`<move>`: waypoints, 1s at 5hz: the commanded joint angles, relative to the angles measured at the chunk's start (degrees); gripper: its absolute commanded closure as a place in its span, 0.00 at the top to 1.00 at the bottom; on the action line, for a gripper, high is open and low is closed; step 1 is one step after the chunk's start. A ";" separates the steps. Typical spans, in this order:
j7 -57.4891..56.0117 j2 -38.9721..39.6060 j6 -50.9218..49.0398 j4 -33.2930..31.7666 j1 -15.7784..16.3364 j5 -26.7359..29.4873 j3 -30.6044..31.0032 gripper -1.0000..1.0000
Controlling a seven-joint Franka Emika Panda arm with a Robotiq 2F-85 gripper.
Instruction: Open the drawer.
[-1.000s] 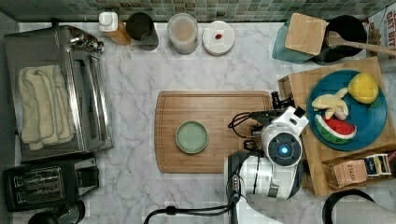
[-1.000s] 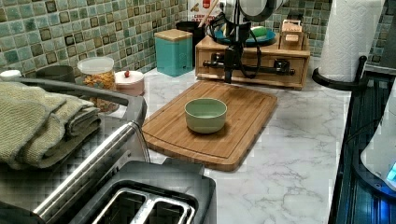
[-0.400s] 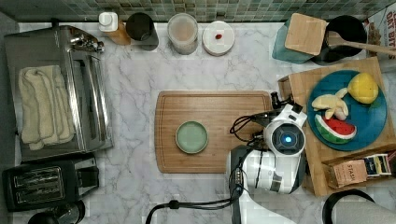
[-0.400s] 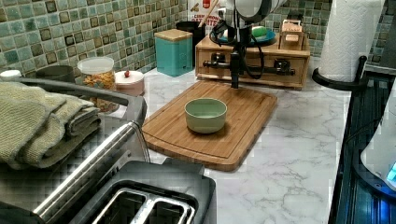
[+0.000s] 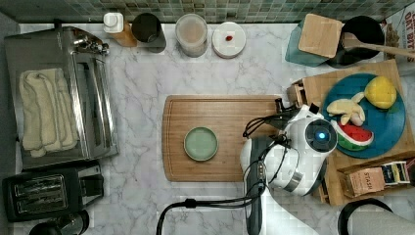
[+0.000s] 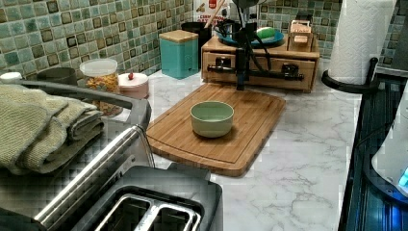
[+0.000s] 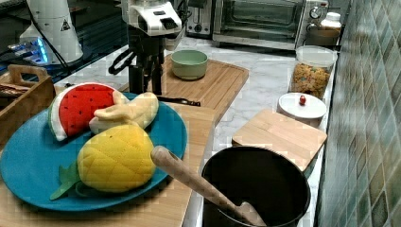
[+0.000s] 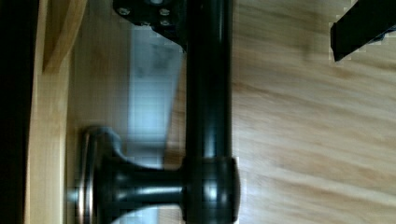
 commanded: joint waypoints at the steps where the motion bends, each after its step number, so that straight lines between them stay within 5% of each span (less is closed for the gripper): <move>1: 8.95 -3.86 0.30 -11.79 9.66 12.75 10.82 1.00; 3: 22.79 -9.15 7.01 -18.75 15.22 6.53 14.74 1.00; 5: 19.75 -13.20 1.76 -19.47 16.46 6.76 14.75 1.00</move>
